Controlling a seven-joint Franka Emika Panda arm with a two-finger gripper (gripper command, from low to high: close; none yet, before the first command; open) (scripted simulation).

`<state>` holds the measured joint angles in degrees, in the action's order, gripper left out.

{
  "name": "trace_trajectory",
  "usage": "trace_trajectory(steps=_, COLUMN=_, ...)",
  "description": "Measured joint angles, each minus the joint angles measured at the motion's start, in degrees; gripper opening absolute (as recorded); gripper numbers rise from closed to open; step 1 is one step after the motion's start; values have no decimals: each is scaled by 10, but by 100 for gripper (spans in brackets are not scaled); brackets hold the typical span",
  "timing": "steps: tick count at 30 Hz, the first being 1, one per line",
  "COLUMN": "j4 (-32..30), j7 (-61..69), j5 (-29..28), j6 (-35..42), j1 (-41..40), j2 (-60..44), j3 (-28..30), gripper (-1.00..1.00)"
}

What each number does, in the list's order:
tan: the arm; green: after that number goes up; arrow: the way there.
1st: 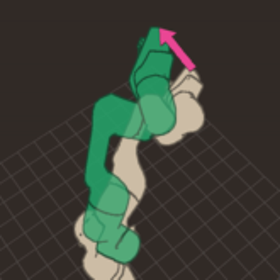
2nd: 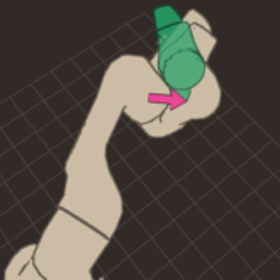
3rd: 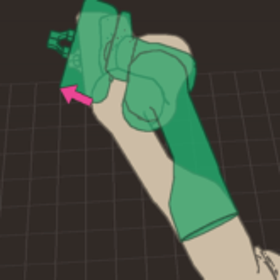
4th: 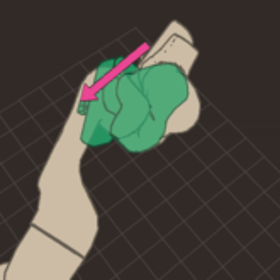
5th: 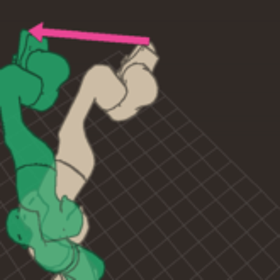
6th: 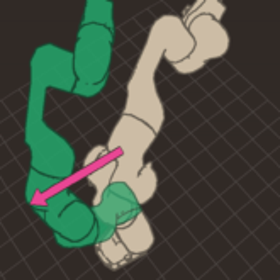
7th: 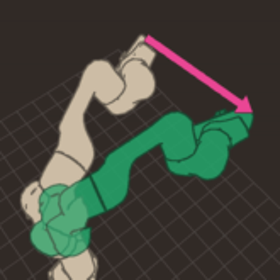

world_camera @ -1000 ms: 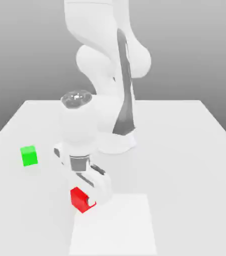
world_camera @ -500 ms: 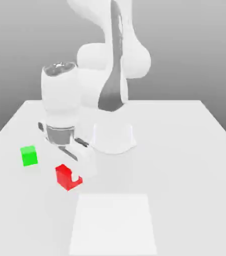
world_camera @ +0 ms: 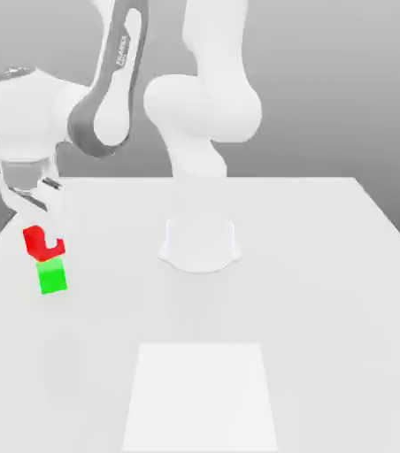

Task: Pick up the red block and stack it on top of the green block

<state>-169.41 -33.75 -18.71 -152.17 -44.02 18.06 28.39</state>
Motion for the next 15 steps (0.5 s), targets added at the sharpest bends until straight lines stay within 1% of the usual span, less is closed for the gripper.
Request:
trace_trajectory(steps=4, j4=-1, j7=30, j5=6, j6=-9, j1=-3, j2=-2, j3=21, gripper=-100)
trace_trajectory(steps=15, j4=0, j7=68, j5=62, j6=-57, j1=42, j2=-47, j3=52, gripper=-100)
